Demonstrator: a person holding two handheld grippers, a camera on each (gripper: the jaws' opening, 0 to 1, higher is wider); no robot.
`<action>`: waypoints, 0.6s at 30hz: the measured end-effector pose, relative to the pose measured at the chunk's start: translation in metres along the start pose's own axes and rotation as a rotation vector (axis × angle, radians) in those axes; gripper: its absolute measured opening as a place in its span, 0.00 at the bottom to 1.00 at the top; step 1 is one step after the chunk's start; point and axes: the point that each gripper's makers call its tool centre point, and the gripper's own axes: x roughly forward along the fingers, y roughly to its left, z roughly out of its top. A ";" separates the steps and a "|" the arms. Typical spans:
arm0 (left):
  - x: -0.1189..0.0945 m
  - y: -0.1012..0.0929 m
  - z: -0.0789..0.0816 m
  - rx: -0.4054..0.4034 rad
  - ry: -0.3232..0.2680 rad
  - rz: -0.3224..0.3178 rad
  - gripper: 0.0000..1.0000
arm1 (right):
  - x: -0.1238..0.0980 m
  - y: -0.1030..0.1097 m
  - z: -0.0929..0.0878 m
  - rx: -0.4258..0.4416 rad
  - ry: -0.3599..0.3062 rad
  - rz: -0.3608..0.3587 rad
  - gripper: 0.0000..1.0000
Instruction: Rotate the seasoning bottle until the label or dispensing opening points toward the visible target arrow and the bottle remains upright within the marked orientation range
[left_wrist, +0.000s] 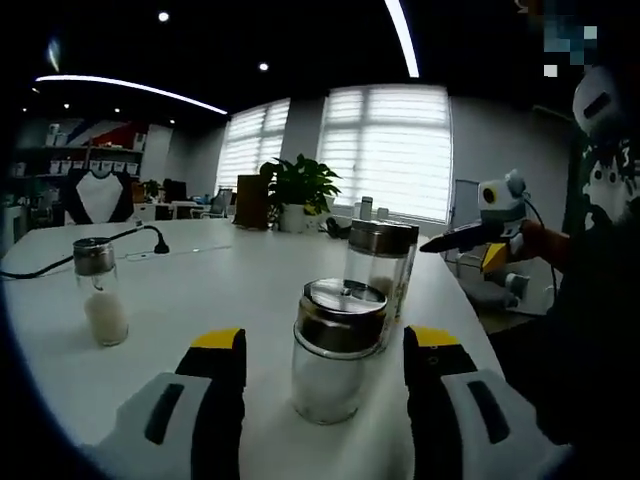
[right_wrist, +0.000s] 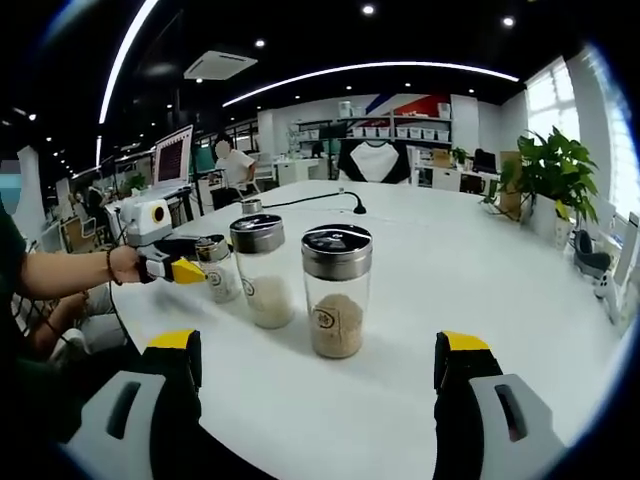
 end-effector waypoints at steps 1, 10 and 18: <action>-0.001 0.001 -0.001 0.010 0.005 0.012 0.65 | 0.000 0.000 0.000 -0.004 0.001 0.001 0.99; -0.006 0.000 0.003 -0.008 -0.032 0.174 0.65 | 0.001 0.003 0.000 -0.005 -0.002 0.009 0.99; -0.008 0.003 0.014 -0.037 -0.082 0.379 0.64 | -0.002 0.000 -0.005 0.004 0.006 -0.001 0.99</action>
